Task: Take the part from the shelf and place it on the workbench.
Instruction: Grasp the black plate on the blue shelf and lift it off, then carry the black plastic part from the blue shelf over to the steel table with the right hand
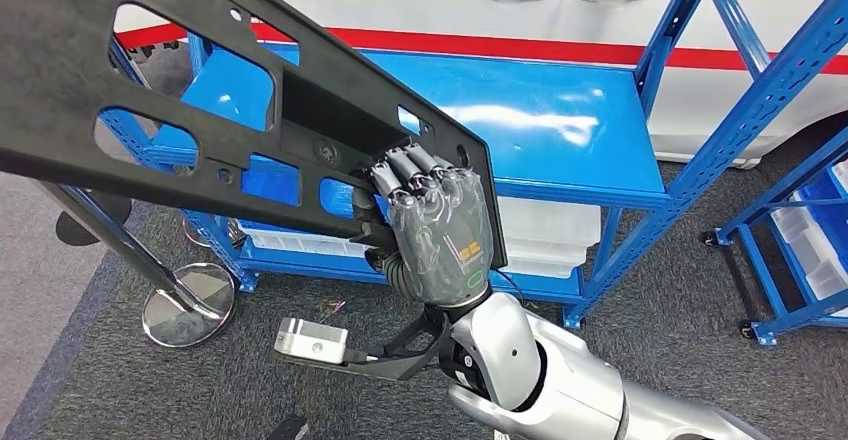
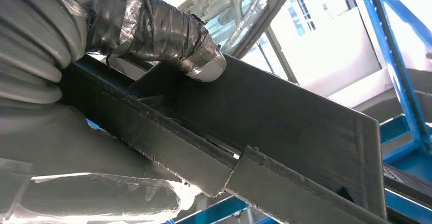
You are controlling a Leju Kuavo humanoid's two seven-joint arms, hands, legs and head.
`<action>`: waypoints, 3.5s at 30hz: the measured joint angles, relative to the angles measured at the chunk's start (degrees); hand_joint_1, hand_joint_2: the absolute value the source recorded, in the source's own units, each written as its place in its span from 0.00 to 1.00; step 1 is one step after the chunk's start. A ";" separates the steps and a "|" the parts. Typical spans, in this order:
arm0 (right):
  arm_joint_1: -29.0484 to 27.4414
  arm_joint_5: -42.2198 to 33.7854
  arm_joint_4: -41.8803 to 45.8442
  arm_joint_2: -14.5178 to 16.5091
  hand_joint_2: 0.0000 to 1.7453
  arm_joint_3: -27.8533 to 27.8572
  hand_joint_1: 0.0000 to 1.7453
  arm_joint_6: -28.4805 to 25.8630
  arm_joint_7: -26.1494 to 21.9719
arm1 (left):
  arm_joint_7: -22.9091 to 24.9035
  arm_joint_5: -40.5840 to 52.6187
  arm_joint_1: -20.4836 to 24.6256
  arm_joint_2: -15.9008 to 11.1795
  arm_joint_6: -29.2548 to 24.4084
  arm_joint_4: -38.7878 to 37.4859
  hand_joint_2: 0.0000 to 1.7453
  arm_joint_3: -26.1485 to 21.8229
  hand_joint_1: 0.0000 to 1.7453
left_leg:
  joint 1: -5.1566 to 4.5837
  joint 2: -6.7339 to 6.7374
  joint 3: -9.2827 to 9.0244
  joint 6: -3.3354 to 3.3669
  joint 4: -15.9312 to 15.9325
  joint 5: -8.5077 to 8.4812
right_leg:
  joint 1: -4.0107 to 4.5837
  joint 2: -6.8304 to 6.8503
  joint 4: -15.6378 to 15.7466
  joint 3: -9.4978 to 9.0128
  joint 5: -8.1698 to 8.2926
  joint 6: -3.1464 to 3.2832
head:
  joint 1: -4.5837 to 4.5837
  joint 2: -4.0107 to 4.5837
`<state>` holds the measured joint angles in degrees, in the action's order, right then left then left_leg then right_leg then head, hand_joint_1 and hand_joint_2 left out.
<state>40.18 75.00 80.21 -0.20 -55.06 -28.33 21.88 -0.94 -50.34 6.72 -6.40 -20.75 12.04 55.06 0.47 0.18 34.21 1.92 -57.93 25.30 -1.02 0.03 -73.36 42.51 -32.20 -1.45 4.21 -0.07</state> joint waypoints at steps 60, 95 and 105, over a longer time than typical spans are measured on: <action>2.00 -5.27 -0.26 0.06 1.00 0.65 1.00 2.21 0.93 | -0.61 0.15 0.22 0.17 0.58 -0.02 1.00 0.45 0.00 | -0.24 0.37 -1.61 0.00 1.67 -0.36 | 0.40 0.00 4.87 -1.09 2.14 0.59 | -0.04 0.00; 1.55 -6.37 -0.34 -0.34 1.00 0.59 1.00 2.46 1.04 | 2.56 0.34 0.49 -4.13 -0.02 -0.02 1.00 0.90 0.00 | -0.05 0.46 1.77 -1.04 1.30 -2.59 | 0.19 -0.12 1.73 -3.42 3.11 0.48 | -0.07 0.00; 1.57 -6.85 -0.45 -0.23 1.00 0.55 1.00 2.45 1.03 | 2.62 -0.78 0.22 -4.89 -0.19 -0.02 1.00 0.90 0.00 | 0.33 0.24 7.49 -3.91 -7.47 2.18 | 0.26 -0.07 11.79 -7.52 5.27 3.63 | 0.08 0.00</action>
<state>41.75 68.16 79.76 -0.44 -54.51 -25.88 22.92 1.68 -51.11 6.94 -11.29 -20.94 12.02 55.95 0.81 0.42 41.70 -2.00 -65.40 27.48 -0.76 -0.04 -61.57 35.00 -26.92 2.19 4.28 -0.07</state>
